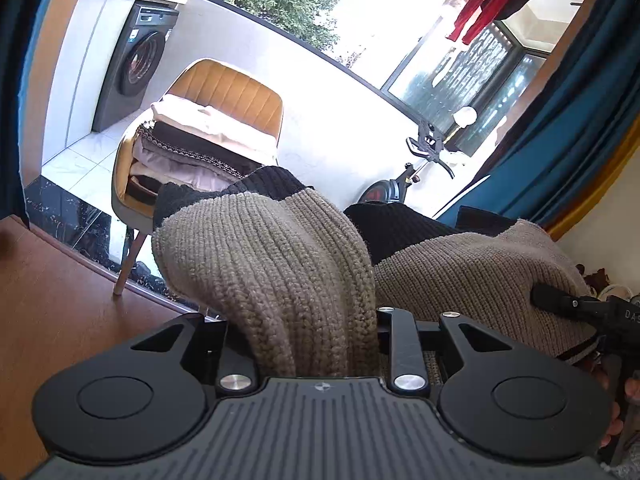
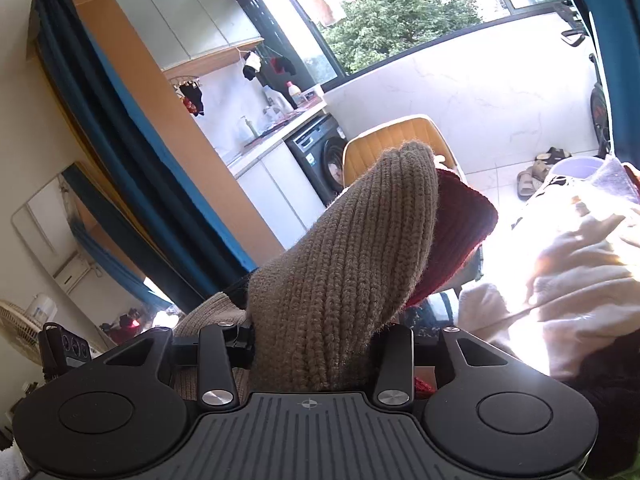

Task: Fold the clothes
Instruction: 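Carry the folded cardigan with both grippers to the mustard chair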

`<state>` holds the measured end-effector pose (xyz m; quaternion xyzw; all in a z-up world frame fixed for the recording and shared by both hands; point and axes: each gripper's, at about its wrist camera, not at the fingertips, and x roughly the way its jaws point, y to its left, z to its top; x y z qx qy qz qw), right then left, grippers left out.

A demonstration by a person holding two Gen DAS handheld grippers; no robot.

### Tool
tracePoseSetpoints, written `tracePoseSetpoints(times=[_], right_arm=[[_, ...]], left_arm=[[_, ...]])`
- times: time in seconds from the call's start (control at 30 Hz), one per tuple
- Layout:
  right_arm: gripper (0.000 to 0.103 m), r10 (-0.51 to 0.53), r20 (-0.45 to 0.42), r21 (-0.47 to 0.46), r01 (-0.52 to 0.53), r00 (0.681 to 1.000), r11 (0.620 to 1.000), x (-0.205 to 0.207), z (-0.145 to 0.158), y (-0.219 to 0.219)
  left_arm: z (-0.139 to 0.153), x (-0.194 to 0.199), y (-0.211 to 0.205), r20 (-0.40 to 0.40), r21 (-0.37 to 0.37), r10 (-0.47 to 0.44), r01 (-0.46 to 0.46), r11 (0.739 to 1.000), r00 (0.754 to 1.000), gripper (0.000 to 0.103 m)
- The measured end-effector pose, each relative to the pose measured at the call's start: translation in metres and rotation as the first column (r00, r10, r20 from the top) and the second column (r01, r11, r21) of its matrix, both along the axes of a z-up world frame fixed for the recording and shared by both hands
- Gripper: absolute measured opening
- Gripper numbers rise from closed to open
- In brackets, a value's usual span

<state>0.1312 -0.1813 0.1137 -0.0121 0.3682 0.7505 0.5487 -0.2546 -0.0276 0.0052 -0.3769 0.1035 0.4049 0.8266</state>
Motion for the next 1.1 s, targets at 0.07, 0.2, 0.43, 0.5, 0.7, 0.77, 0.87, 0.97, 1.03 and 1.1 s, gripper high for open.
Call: tracePoseSetpoints(times=[0.07,0.2,0.43,0.5,0.7,0.77,0.87,0.97,1.03,1.1], right_arm=[[0.038,-0.035,-0.006,-0.014,0.035,0.999,0.999,-0.014,-0.002,0.040],[0.038,-0.104,-0.026,-0.031,0.103,0.994,0.994,-0.038,-0.004,0.114],[0.038,-0.138,-0.018,0.004,0.138,0.990,0.990,-0.063,-0.003,0.248],[0.038,-0.129,-0.012,0.016,0.129,0.992,0.991,-0.062,-0.002,0.288],[0.038,-0.116,-0.034,0.039,0.118,0.993,0.992,-0.040,-0.006,0.407],[0.038,-0.099,-0.041,0.049,0.101,0.994,0.994,-0.031,-0.013,0.446],[0.038,-0.061,-0.042,0.055,0.064,0.997,0.996,-0.018,-0.022,0.505],[0.038,-0.029,-0.060,0.032,0.031,0.998,0.999,0.002,-0.031,0.565],[0.038,-0.010,-0.061,0.014,0.011,0.998,1.000,0.015,-0.037,0.603],[0.038,-0.007,-0.066,-0.002,0.007,0.998,1.000,0.026,-0.042,0.639]], left_arm=[[0.002,-0.018,0.042,0.002,-0.007,-0.022,0.022,1.000,1.000,0.029],[0.012,-0.046,0.124,-0.006,-0.007,-0.060,0.060,0.998,0.998,0.029],[0.027,-0.066,0.249,-0.001,0.041,-0.061,0.061,0.997,0.998,0.029],[0.030,-0.068,0.284,0.008,0.047,-0.049,0.048,0.998,0.999,0.029],[0.032,-0.057,0.376,0.010,0.084,-0.016,0.015,0.996,1.000,0.029],[0.028,-0.049,0.404,0.015,0.085,0.002,-0.004,0.996,1.000,0.029],[0.021,-0.035,0.447,0.012,0.058,0.035,-0.036,0.998,0.999,0.029],[0.017,-0.019,0.493,-0.015,0.036,0.055,-0.054,0.998,0.998,0.029],[0.016,-0.009,0.518,-0.027,0.030,0.066,-0.065,0.997,0.997,0.029],[0.015,0.001,0.543,-0.031,0.022,0.075,-0.074,0.997,0.997,0.029]])
